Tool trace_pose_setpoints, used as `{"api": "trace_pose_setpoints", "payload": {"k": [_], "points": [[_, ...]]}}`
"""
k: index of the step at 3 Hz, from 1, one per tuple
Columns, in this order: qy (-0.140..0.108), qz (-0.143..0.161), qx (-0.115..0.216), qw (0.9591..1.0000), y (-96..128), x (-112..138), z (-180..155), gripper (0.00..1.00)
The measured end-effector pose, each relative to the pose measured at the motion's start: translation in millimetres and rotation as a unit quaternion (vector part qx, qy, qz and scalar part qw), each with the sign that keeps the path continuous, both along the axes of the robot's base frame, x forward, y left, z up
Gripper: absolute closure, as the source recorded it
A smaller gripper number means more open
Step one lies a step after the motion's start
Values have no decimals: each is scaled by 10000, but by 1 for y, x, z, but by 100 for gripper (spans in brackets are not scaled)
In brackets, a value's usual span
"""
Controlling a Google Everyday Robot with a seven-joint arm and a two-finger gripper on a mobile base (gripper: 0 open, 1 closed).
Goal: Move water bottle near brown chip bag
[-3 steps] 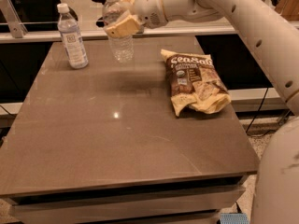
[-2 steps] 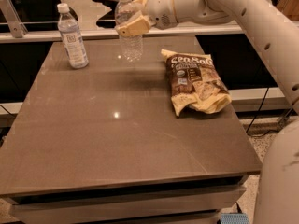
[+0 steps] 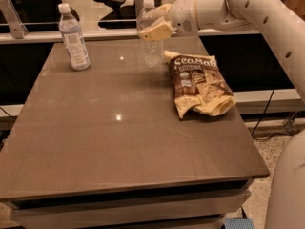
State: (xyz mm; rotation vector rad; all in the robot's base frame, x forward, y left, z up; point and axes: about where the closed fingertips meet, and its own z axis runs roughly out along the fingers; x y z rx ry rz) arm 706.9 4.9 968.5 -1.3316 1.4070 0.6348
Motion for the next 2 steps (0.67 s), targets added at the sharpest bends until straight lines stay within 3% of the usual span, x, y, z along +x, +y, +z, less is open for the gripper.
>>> {"api": "trace_pose_setpoints", "payload": {"k": [2], "points": [[343,4,28,9994,-7,9,-26,100]]}}
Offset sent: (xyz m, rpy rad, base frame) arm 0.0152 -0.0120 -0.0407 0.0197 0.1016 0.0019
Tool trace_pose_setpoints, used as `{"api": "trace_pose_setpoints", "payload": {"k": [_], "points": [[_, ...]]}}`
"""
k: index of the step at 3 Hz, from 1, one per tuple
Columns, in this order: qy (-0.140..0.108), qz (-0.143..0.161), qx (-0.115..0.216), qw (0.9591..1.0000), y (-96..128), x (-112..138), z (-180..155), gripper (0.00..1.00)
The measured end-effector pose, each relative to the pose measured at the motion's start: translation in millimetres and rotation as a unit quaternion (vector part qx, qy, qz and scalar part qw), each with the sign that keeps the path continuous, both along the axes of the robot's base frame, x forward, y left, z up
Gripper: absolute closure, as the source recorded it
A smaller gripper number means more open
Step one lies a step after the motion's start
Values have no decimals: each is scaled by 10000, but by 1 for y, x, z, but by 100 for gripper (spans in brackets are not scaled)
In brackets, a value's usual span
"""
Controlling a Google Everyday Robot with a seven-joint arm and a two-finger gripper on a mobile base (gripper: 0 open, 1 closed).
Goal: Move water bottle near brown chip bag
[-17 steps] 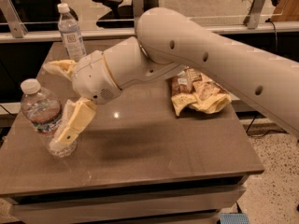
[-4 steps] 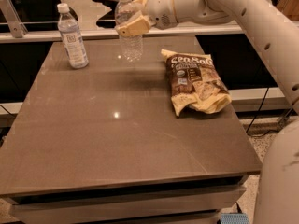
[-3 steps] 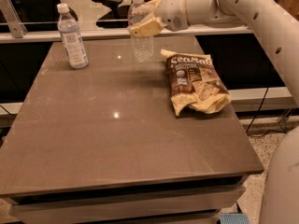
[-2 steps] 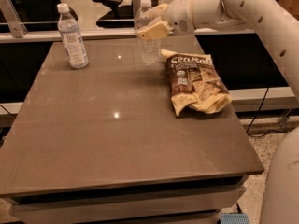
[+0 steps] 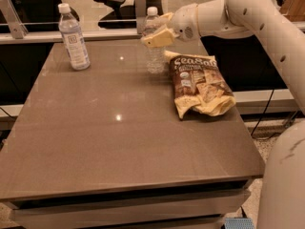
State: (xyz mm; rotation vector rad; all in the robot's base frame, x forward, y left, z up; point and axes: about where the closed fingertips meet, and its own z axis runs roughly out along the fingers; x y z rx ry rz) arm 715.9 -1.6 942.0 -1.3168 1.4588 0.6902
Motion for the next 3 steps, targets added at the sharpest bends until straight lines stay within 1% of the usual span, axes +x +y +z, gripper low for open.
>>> {"api": "trace_pose_setpoints", "payload": {"k": [1,2,3], "points": [[131,48,80,9999,1,3,-11,100],[164,76,170,9997,-3,4,-13,82],[149,102,259,9995,-8,3,-13,58]]}}
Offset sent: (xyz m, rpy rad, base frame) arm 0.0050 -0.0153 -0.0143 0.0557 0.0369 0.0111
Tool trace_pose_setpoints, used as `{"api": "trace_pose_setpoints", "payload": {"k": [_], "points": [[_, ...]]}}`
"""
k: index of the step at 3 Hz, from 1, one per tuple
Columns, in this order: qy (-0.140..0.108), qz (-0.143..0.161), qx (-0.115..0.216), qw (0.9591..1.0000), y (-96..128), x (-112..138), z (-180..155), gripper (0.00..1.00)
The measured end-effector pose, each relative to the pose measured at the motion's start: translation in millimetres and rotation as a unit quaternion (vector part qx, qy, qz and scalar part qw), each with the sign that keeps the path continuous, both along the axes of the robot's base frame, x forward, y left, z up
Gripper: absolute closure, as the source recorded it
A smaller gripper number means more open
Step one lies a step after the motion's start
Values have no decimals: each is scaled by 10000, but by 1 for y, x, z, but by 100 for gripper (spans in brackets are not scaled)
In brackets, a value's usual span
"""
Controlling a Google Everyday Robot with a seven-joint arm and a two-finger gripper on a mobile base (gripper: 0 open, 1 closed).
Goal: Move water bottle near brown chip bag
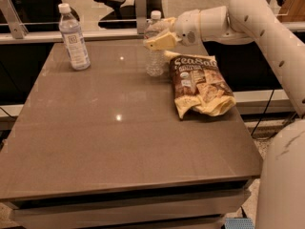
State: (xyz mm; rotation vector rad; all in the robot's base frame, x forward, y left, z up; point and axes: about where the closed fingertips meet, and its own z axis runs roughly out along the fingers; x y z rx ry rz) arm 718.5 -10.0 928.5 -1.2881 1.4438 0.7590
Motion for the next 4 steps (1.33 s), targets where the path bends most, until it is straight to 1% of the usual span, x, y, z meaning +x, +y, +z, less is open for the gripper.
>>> {"api": "trace_pose_setpoints", "payload": {"k": [2,3,4], "points": [[-29,84,67,9999,-4,-2,3,12],[-24,140,58,9999,-2,-3,5,0],[-24,144,59,9999,-2,-3,5,0]]}}
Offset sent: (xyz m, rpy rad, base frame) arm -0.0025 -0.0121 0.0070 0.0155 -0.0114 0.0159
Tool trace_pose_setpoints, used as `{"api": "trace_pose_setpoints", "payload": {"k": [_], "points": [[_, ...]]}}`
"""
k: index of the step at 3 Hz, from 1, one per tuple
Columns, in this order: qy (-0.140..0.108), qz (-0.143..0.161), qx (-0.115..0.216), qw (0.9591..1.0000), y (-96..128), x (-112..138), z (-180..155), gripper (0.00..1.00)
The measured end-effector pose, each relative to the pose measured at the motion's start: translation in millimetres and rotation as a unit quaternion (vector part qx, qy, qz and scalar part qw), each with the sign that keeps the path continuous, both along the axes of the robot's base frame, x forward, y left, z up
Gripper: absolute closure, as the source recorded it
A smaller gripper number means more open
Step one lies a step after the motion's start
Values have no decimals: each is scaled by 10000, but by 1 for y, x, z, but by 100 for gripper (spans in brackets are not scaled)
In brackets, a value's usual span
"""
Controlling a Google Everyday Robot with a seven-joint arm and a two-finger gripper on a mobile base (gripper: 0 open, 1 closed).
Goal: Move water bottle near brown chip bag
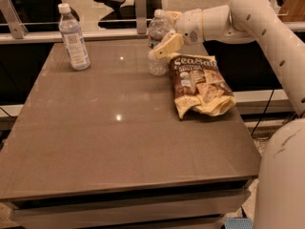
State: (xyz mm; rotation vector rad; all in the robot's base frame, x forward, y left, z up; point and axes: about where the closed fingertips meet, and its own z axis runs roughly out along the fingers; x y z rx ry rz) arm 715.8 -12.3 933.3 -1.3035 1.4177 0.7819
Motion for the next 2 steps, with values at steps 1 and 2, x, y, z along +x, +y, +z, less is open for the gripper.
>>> {"api": "trace_pose_setpoints", "payload": {"k": [1,2], "points": [[-249,-88,57,9996,-23,-6,24,0],[-702,-277,203,9969,-61,-21,63,0]]}}
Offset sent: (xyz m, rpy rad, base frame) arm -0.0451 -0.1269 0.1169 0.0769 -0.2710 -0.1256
